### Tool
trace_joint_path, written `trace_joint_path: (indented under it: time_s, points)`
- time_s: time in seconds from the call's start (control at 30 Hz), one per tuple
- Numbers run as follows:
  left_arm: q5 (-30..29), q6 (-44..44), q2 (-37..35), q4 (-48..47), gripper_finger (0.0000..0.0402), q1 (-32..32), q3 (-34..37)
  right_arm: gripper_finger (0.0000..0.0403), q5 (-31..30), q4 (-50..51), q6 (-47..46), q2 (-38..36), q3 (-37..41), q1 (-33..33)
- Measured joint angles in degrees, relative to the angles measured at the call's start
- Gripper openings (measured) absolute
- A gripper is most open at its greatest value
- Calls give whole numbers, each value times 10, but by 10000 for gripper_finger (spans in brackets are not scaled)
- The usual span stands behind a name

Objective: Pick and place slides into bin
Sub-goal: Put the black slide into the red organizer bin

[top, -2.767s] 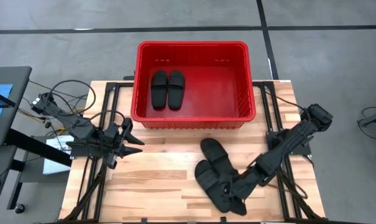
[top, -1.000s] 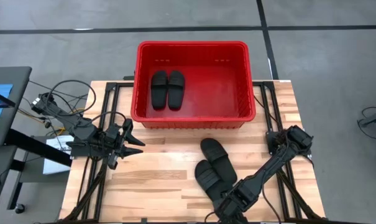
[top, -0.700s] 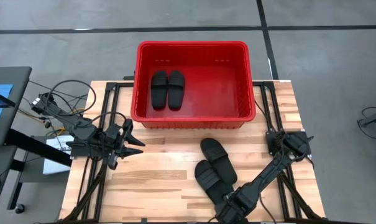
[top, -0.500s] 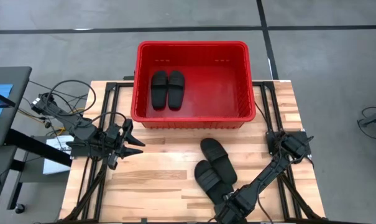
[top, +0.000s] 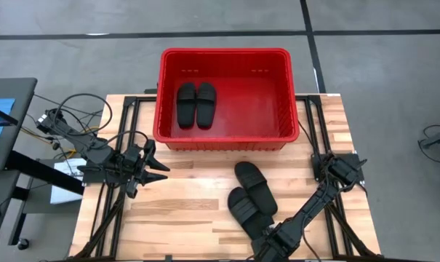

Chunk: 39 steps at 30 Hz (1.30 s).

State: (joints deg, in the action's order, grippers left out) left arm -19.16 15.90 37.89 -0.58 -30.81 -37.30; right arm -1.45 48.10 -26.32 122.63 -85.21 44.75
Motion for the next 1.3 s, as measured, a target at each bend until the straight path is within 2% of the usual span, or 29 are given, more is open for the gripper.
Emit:
trace_joint_path:
  time_s: [0.1, 0.17, 0.53, 1.3]
  points:
    - [0, 3, 0, 0, 108, 0, 0, 28, 9, -1, -3, 0, 0, 0]
    - [0, 4, 0, -1, 108, 0, 0, 12, 32, -3, -3, 0, 0, -3]
    - [-1, 33, 0, -32, 108, 0, 0, 2, 69, 8, -39, 1, -12, -5]
    - [-1, 73, 0, -35, 108, 0, 0, 0, 41, 228, 8, 13, -197, 13]
